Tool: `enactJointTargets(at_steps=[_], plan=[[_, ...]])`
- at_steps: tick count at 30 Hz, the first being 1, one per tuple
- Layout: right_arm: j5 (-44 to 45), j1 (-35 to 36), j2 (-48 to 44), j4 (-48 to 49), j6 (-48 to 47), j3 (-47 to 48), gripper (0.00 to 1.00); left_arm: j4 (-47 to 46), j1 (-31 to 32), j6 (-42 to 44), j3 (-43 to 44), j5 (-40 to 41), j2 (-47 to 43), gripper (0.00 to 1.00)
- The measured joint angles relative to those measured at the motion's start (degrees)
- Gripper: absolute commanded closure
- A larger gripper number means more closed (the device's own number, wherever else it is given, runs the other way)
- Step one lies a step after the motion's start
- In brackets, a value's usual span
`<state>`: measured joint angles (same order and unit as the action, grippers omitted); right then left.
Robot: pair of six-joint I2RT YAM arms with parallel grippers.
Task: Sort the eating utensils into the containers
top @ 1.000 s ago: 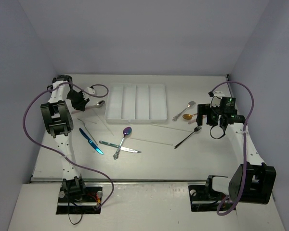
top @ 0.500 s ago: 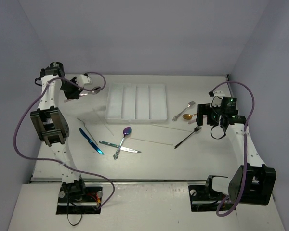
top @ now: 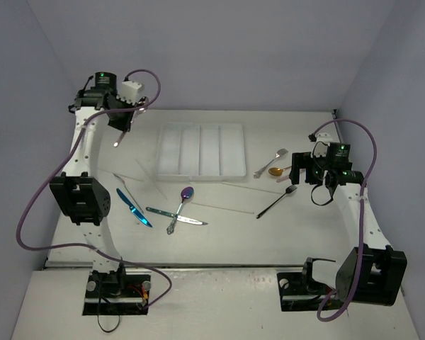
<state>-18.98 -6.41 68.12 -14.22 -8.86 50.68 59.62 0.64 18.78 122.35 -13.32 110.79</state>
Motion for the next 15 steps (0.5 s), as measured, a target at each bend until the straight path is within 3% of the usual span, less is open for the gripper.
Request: enactJointTargets(at_steps=[4, 8, 15], plan=[[0.0, 0.0, 0.0, -0.1, 0.0, 0.0, 0.0, -1.6, 7.2, -14.1, -4.3, 4.9, -0.6, 1.0], [-0.1, -0.2, 0.0, -0.2, 0.0, 0.0, 0.0, -2.4, 12.3, -22.0, -5.5, 8.2, 0.9, 1.0], [-0.3, -0.6, 0.0, -0.2, 0.0, 0.0, 0.0, -3.9, 14.3, -31.7, -5.4, 10.3, 7.3, 1.0]])
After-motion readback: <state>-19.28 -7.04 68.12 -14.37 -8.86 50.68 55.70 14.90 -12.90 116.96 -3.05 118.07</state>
